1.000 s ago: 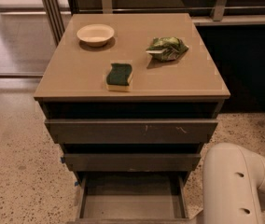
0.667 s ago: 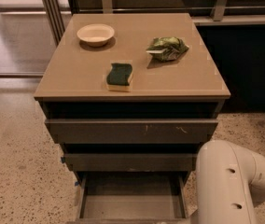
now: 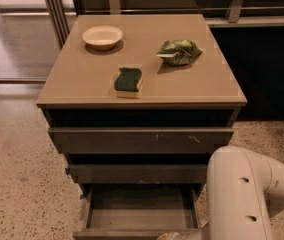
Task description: Close bottom drawer
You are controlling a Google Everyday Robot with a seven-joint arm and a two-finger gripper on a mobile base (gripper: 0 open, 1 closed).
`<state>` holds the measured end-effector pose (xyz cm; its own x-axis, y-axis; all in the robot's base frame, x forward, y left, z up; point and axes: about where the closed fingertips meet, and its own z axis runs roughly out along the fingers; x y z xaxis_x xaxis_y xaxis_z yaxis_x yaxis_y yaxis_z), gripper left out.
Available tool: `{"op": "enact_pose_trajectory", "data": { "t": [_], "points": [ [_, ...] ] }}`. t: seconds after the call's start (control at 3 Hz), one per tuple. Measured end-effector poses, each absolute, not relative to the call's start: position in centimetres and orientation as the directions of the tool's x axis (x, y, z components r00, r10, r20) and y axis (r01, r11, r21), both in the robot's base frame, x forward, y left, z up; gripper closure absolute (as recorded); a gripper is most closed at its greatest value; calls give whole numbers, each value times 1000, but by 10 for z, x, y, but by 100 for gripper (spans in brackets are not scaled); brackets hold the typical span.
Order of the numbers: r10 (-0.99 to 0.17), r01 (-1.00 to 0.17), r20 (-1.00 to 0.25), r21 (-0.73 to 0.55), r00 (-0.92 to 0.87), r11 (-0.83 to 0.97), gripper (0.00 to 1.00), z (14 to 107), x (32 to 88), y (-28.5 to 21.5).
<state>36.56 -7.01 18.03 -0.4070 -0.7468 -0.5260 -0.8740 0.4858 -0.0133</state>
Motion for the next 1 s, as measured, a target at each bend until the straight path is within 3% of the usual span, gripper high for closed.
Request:
{"op": "enact_pose_trajectory", "data": {
  "t": [1.0],
  "points": [
    [-735, -858, -546, -53, -403, 510, 100, 181, 392, -74]
  ]
}}
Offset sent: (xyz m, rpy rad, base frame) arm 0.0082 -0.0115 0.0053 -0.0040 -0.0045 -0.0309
